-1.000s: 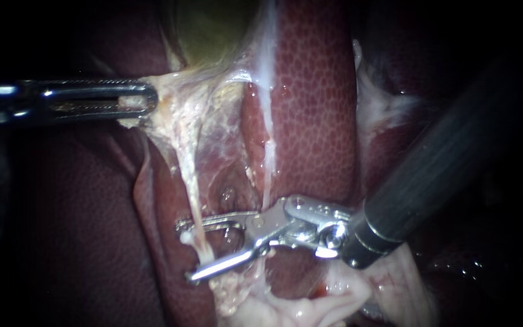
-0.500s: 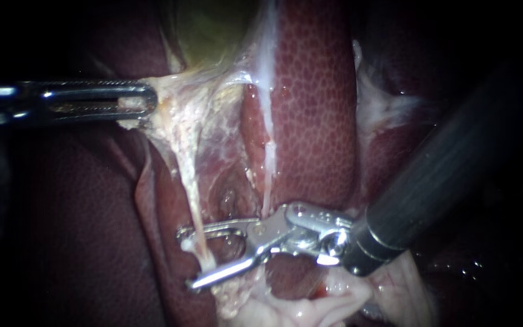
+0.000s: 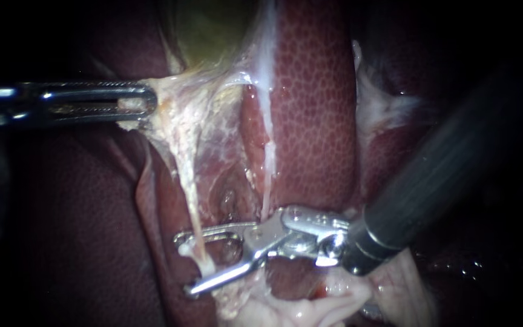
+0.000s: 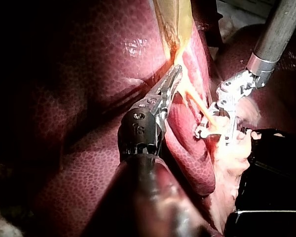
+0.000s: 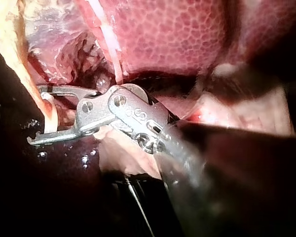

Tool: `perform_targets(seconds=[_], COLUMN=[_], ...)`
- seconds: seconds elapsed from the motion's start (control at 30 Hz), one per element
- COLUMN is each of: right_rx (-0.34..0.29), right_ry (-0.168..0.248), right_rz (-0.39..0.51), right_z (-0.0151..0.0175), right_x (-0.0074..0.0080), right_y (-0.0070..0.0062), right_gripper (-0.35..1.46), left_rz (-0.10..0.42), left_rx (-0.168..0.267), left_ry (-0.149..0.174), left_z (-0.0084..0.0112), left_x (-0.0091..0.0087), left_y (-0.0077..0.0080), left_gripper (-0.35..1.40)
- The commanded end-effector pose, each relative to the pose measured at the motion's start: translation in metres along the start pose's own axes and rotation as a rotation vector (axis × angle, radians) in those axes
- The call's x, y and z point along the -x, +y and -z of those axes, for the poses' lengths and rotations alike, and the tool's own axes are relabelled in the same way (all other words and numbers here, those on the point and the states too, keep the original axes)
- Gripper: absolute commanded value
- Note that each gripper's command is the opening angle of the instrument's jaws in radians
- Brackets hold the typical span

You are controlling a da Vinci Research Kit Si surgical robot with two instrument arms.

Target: Going back first clip left tube

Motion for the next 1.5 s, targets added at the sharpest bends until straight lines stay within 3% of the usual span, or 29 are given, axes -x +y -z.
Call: perform_targets(seconds=[0.03,0.13,0.4,0.7,0.73,0.8,0.9,1.3,1.5], right_rx=[0.019,0.047,0.064,0.059,0.051,0.047,0.050,0.059,0.058], right_ry=[-0.014,-0.039,-0.059,-0.066,-0.064,-0.053,-0.025,-0.003,-0.002], right_rz=[0.034,0.090,0.199,0.210,0.192,0.056,-0.073,-0.344,-0.379], right_z=[0.0002,0.0006,0.0007,0.0010,0.0010,0.0009,0.0008,0.0006,0.0003], right_x=[-0.0001,-0.0001,-0.0003,-0.0005,-0.0005,-0.0006,-0.0006,-0.0006,-0.0006], right_y=[0.0002,0.0006,0.0006,0.0002,0.0002,0.0001,0.0000,0.0000,0.0001], right_gripper=[0.60,0.60,0.60,0.60,0.60,0.60,0.60,0.60,0.60], left_rz=[0.000,0.000,0.000,0.000,0.000,0.000,0.000,0.000,0.000], left_rx=[0.000,0.000,-0.001,-0.001,-0.001,-0.001,-0.001,-0.001,-0.001], left_ry=[0.000,0.000,0.000,0.000,0.000,0.000,0.000,0.000,0.000], left_z=[0.0000,0.0000,0.0000,0.0001,0.0001,0.0001,0.0001,0.0001,0.0000], left_x=[0.0000,0.0000,0.0000,0.0000,0.0000,0.0000,0.0000,0.0000,0.0001], left_y=[0.0000,0.0000,0.0000,0.0000,0.0000,0.0000,0.0000,0.0000,0.0000], left_gripper=[-0.35,-0.35,-0.35,-0.35,-0.35,-0.35,-0.35,-0.35,-0.35])
